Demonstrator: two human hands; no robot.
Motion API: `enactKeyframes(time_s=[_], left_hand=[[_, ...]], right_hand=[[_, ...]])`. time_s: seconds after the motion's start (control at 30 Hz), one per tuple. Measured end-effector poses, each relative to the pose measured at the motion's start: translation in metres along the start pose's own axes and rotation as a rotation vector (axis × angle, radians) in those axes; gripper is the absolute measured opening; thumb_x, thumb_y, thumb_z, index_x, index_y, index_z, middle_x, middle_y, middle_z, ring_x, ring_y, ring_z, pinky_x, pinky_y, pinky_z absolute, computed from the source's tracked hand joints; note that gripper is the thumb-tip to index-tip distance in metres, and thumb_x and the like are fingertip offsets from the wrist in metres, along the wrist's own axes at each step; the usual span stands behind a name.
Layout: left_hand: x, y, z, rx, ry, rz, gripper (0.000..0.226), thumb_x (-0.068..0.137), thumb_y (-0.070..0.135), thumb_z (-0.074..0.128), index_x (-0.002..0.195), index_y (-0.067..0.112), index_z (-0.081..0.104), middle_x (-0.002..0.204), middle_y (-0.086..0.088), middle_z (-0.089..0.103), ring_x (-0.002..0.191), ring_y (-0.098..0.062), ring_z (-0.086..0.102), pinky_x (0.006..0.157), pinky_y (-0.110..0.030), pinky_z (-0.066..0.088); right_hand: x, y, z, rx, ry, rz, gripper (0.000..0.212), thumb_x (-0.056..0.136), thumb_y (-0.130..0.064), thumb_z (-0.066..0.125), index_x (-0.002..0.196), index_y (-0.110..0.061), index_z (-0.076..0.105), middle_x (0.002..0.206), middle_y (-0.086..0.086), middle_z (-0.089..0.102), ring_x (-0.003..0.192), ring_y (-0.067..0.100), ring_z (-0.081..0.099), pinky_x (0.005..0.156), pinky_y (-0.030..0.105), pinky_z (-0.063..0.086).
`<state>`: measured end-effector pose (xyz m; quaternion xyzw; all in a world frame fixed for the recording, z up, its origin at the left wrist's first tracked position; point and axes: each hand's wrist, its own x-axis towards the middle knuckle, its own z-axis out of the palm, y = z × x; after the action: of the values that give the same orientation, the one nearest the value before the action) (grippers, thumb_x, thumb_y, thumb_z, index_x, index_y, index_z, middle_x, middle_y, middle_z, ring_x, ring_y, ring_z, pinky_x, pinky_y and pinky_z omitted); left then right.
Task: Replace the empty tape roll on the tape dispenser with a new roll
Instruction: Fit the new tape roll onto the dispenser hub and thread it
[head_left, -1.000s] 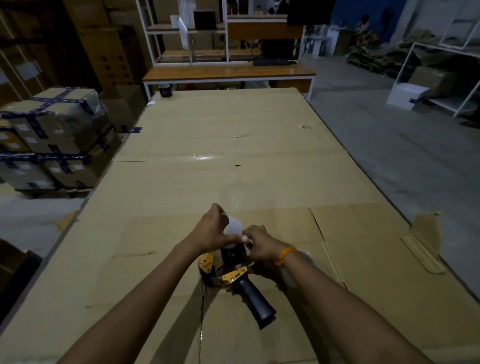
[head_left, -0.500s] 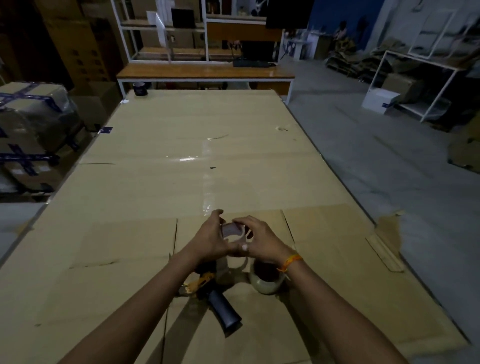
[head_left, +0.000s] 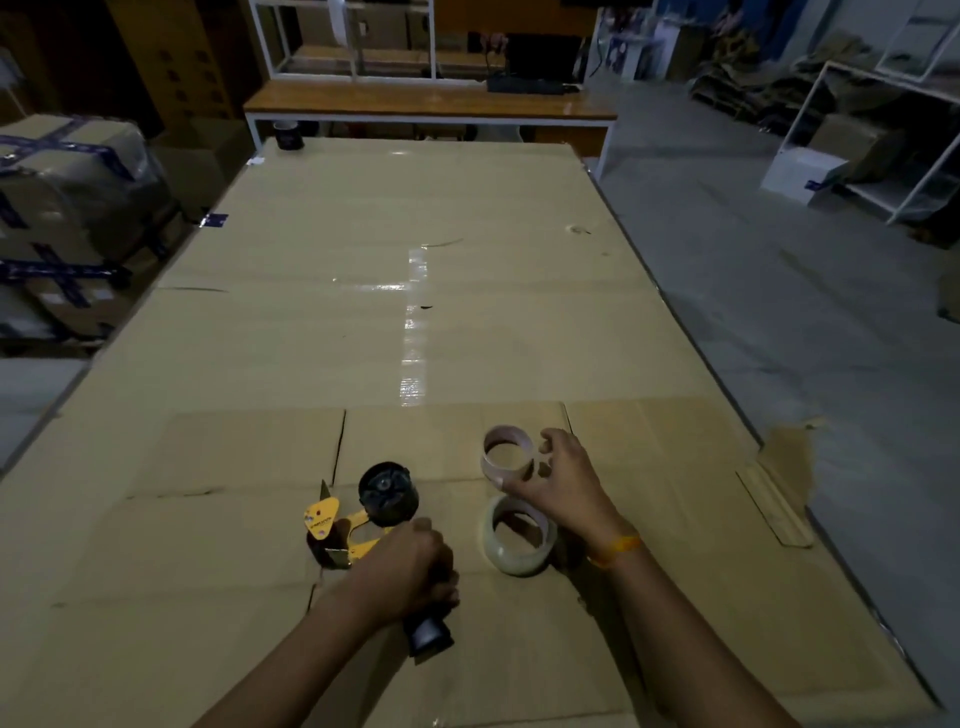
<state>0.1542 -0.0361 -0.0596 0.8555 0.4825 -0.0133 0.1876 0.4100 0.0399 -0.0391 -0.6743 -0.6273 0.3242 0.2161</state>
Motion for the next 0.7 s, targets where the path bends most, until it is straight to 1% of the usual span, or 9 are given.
enactKeyframes(time_s=[0.07, 0.1, 0.2, 0.3, 0.37, 0.43, 0.47, 0.57, 0.7], left_hand=[[-0.005, -0.005, 0.015, 0.174, 0.037, 0.113, 0.036, 0.096, 0.047, 0.062, 0.076, 0.022, 0.079, 0.074, 0.0, 0.07, 0.077, -0.02, 0.055, 0.063, -0.035, 0.047], [-0.007, -0.008, 0.025, 0.218, 0.061, 0.152, 0.037, 0.096, 0.047, 0.059, 0.073, 0.025, 0.077, 0.071, 0.003, 0.068, 0.075, -0.02, 0.054, 0.063, -0.034, 0.044], [-0.014, -0.009, 0.036, 0.163, 0.136, 0.173, 0.031, 0.1, 0.047, 0.057, 0.08, 0.027, 0.072, 0.081, 0.007, 0.065, 0.084, -0.016, 0.05, 0.074, -0.035, 0.046], [-0.015, -0.008, 0.034, 0.082, 0.267, 0.153, 0.033, 0.104, 0.042, 0.062, 0.078, 0.021, 0.067, 0.085, 0.004, 0.061, 0.087, -0.017, 0.05, 0.074, -0.035, 0.046], [-0.02, -0.006, 0.035, 0.041, 0.323, 0.112, 0.031, 0.103, 0.04, 0.065, 0.081, 0.018, 0.068, 0.088, 0.002, 0.062, 0.09, -0.018, 0.052, 0.074, -0.037, 0.047], [-0.029, -0.004, 0.033, 0.031, 0.37, 0.057, 0.027, 0.102, 0.041, 0.066, 0.093, 0.017, 0.072, 0.098, 0.0, 0.066, 0.099, -0.02, 0.057, 0.082, -0.036, 0.05], [-0.033, -0.002, 0.032, 0.015, 0.401, 0.026, 0.027, 0.102, 0.043, 0.067, 0.103, 0.017, 0.074, 0.109, 0.0, 0.068, 0.108, -0.02, 0.059, 0.09, -0.035, 0.051], [-0.044, 0.002, 0.033, -0.003, 0.487, -0.167, 0.059, 0.097, 0.057, 0.069, 0.139, 0.015, 0.066, 0.143, -0.003, 0.064, 0.14, -0.023, 0.054, 0.119, -0.037, 0.045], [-0.061, -0.001, 0.039, -0.138, 0.629, -0.549, 0.11, 0.078, 0.069, 0.082, 0.16, 0.006, 0.044, 0.162, -0.014, 0.049, 0.152, -0.035, 0.042, 0.128, -0.05, 0.037]], right_hand=[[-0.027, 0.001, -0.004, -0.024, -0.075, 0.003, 0.112, 0.056, -0.078, 0.088, 0.147, -0.027, 0.045, 0.137, -0.008, 0.045, 0.127, 0.018, 0.052, 0.106, 0.043, 0.055], [-0.037, 0.003, -0.002, -0.078, -0.136, -0.003, 0.114, 0.053, -0.081, 0.086, 0.146, -0.029, 0.044, 0.137, -0.009, 0.044, 0.127, 0.017, 0.05, 0.106, 0.041, 0.054], [-0.06, 0.01, 0.015, -0.23, -0.209, -0.065, 0.108, 0.051, -0.078, 0.084, 0.142, -0.036, 0.045, 0.133, -0.014, 0.042, 0.125, 0.013, 0.045, 0.1, 0.032, 0.051], [-0.066, 0.017, 0.026, -0.259, -0.108, -0.152, 0.087, 0.054, -0.068, 0.078, 0.132, -0.037, 0.052, 0.123, -0.015, 0.048, 0.118, 0.013, 0.051, 0.09, 0.028, 0.053], [-0.067, 0.017, 0.027, -0.229, -0.05, -0.187, 0.081, 0.056, -0.064, 0.076, 0.129, -0.036, 0.055, 0.119, -0.014, 0.051, 0.114, 0.012, 0.054, 0.09, 0.027, 0.053], [-0.069, 0.009, 0.028, -0.173, -0.025, -0.231, 0.079, 0.059, -0.063, 0.079, 0.131, -0.04, 0.055, 0.121, -0.016, 0.052, 0.113, 0.008, 0.054, 0.092, 0.026, 0.054], [-0.069, 0.004, 0.028, -0.14, -0.01, -0.251, 0.078, 0.062, -0.064, 0.081, 0.133, -0.043, 0.055, 0.123, -0.017, 0.053, 0.113, 0.006, 0.053, 0.092, 0.026, 0.054], [-0.057, -0.013, 0.031, -0.093, 0.007, -0.302, 0.088, 0.065, -0.07, 0.083, 0.142, -0.041, 0.053, 0.134, -0.016, 0.054, 0.121, 0.005, 0.053, 0.095, 0.028, 0.057], [-0.034, -0.044, 0.044, -0.076, -0.018, -0.323, 0.103, 0.063, -0.065, 0.089, 0.152, -0.03, 0.051, 0.144, -0.008, 0.053, 0.133, 0.011, 0.051, 0.099, 0.028, 0.053]])
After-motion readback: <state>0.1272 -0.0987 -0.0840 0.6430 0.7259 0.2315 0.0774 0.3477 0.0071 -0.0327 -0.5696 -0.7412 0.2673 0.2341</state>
